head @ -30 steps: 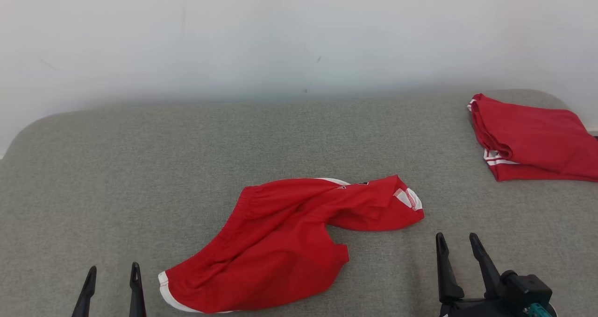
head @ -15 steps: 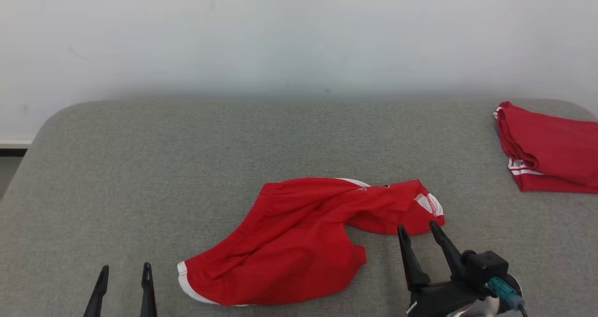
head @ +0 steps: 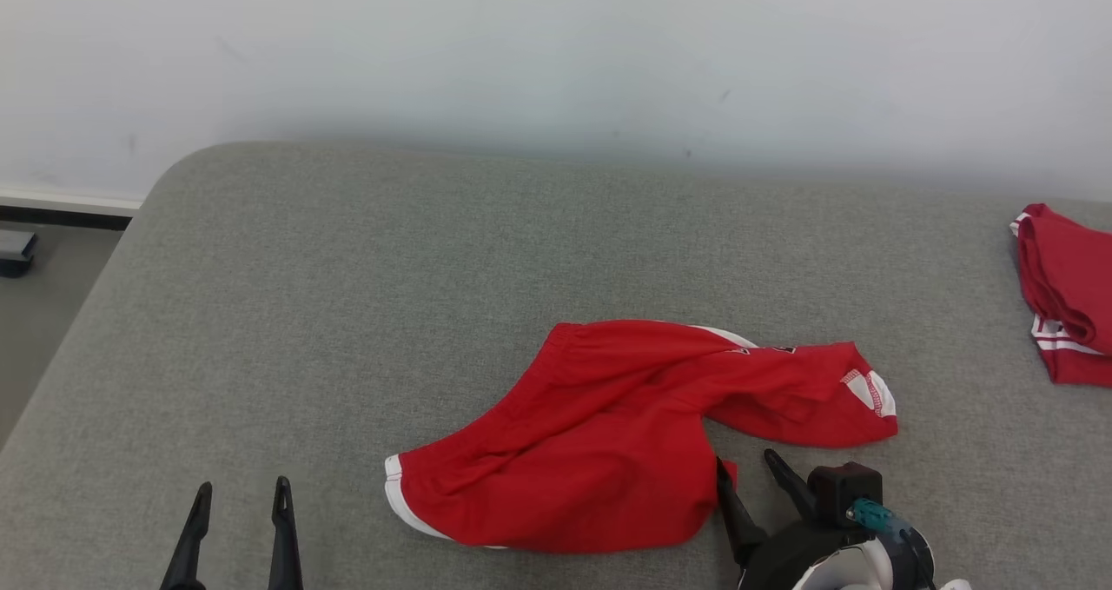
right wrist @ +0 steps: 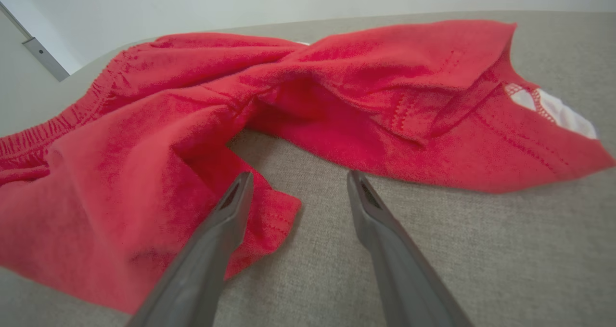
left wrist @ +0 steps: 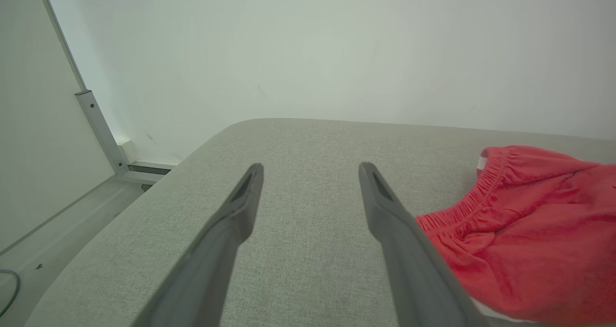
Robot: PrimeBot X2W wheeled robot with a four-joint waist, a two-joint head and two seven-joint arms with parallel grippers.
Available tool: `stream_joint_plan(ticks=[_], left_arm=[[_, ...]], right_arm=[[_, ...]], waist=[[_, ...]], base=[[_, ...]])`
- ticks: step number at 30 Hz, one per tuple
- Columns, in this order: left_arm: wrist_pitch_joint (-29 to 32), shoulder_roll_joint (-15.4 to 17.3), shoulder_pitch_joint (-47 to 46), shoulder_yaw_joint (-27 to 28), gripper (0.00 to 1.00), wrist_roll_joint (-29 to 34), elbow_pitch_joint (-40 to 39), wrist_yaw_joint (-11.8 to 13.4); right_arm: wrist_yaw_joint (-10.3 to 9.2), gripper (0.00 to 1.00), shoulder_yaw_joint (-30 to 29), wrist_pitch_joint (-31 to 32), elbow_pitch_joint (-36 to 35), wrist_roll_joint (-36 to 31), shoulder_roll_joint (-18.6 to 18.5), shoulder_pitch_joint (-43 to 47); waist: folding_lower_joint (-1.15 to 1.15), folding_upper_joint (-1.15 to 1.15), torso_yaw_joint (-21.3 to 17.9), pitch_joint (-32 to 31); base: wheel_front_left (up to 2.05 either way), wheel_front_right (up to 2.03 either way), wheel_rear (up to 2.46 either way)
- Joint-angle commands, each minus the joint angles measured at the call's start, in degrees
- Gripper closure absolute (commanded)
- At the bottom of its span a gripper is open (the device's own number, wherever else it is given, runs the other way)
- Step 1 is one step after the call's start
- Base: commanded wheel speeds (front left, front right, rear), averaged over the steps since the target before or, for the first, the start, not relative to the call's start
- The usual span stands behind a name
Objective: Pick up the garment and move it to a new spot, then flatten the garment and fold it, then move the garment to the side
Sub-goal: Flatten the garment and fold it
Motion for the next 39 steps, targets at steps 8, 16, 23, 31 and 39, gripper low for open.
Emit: stream_joint_plan(ticks=[8, 16, 23, 31, 39], left_arm=[[-0.18, -0.42, -0.78, 1.07, 0.00, -0.08, 0.39, -0.11], [-0.18, -0.60, -0.41, 1.69, 0.00, -0.31, 0.39, -0.08], [-0.18, -0.80, 0.46, 1.88, 0.00, -0.95, -0.07, 0.47], [-0.18, -0.86, 0.28, 1.05, 0.00, -1.49, 0.05, 0.52], [-0.18, -0.90, 0.04, 0.78, 0.00, -1.95, 0.19, 0.64]], right_arm=[[-0.16, 1.00, 3.36, -0.32, 8.55, 3.40, 1.38, -2.48], [-0.16, 1.00, 2.57, -2.52, 5.50, 6.75, -1.25, -3.99], [-0.16, 1.00, -4.68, -2.58, -9.36, 5.46, -3.22, 3.03], [-0.16, 1.00, -11.04, -1.98, -20.59, 5.99, -2.68, 13.30], [-0.16, 0.00, -16.64, 3.63, -31.46, 4.60, -0.06, 21.88]], waist=[[0.00, 0.00, 0.80, 0.77], [0.00, 0.00, -1.79, 0.84], [0.00, 0.00, -5.14, 0.88], [0.00, 0.00, -7.73, 0.87], [0.00, 0.00, -9.13, 0.86]], base=[[0.00, 0.00, 0.00], [0.00, 0.00, 0.00], [0.00, 0.00, 0.00], [0.00, 0.00, 0.00], [0.00, 0.00, 0.00]])
